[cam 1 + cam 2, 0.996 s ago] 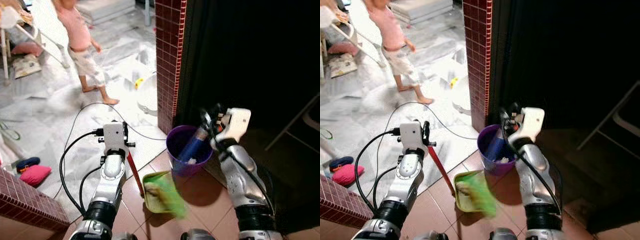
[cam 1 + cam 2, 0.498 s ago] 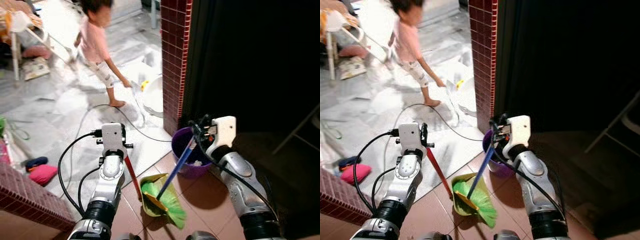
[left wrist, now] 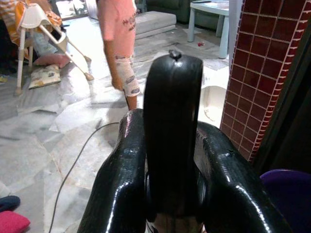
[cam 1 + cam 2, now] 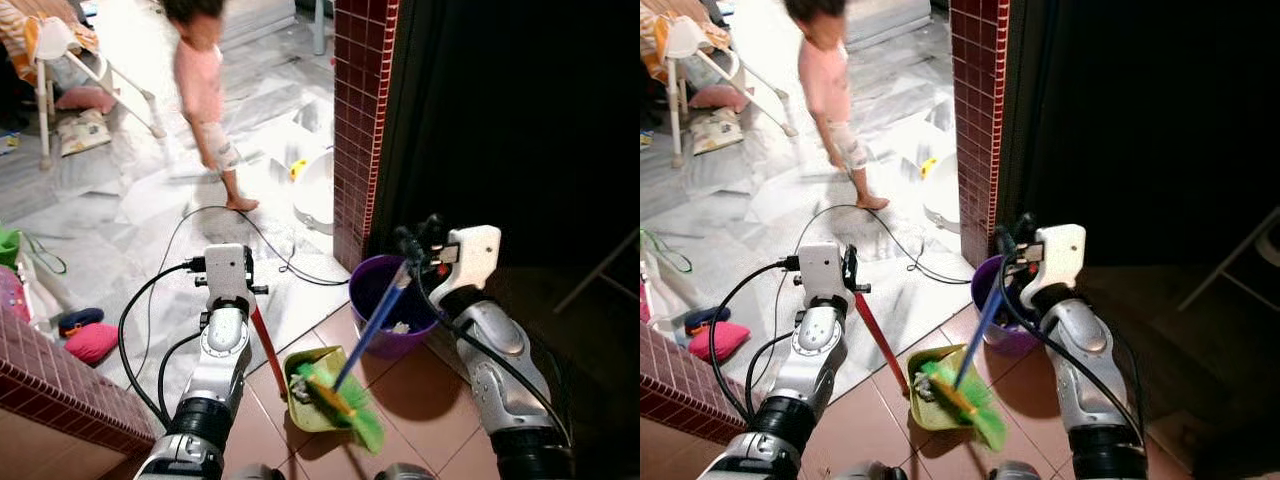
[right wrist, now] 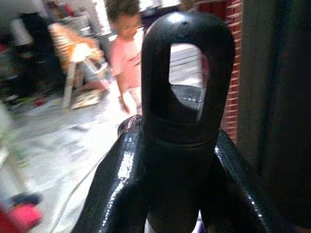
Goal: Sweep floor
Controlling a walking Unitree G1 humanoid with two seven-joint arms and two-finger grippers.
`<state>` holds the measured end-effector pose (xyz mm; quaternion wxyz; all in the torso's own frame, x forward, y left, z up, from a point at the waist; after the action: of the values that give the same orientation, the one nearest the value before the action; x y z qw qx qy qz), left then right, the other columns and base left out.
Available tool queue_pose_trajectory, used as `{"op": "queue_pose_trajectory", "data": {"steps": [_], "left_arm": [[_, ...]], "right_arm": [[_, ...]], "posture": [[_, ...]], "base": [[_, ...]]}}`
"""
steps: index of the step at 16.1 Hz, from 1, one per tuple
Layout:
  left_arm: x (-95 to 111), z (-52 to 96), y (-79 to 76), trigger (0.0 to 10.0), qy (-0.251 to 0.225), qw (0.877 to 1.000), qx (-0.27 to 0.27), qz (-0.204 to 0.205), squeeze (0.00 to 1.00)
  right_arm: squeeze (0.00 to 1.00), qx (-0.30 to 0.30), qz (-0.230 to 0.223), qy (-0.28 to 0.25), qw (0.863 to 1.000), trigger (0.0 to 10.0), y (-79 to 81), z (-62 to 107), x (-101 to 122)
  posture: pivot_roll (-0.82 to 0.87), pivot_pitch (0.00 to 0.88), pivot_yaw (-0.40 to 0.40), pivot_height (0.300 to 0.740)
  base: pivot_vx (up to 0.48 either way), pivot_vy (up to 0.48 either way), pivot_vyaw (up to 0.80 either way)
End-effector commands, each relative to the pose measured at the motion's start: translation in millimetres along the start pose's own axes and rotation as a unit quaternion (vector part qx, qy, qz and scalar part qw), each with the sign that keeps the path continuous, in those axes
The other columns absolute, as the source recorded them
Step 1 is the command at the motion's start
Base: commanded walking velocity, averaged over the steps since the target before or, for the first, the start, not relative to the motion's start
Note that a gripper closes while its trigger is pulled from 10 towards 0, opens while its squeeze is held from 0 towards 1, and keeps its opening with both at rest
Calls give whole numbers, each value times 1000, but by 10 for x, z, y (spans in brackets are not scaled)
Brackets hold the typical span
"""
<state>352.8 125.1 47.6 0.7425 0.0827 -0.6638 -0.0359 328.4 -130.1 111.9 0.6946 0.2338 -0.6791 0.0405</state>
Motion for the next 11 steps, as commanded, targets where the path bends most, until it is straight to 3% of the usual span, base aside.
{"op": "queue_pose_trajectory", "data": {"steps": [1,4,6,8,9,11], "left_arm": [[-280,77,2,10000,54,998,-7,-24,0],[-278,72,3,10000,54,998,-5,-22,0],[-285,78,3,10000,54,998,-4,-22,0],[-287,80,2,10000,54,998,-4,-22,0],[-287,84,0,10000,54,998,-5,-22,0],[-287,83,9,10000,53,998,-4,-22,0]], "right_arm": [[0,32,12,24,999,10000,118,15,-98],[0,-5,121,41,992,10000,-40,56,-194],[0,-36,173,28,984,10000,-161,90,-111],[0,-36,191,20,981,10000,-171,103,-75],[0,-11,225,20,974,10000,-111,141,-96],[0,-13,220,26,975,10000,-128,180,-158]], "posture": [[-172,0,86,740],[-170,0,81,740],[-172,0,80,740],[-172,0,80,740],[-173,0,75,740],[-172,0,73,740]], "base": [[0,0,0],[0,0,0],[0,0,0],[0,0,0],[0,0,0],[0,0,0]]}}
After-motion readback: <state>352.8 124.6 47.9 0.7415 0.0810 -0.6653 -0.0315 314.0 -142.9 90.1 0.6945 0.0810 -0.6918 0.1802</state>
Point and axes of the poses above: a point about 5 cm out from each wrist's last joint towards the gripper, its own z axis pointing back from the gripper into the wrist, its own x axis along the axis of the wrist's last joint, y = z × x, the point moved 5 cm from there along -z, pointing out of the wrist towards the gripper, and after that the axes turned 9 degrees about -z, right-handed, at the moved point
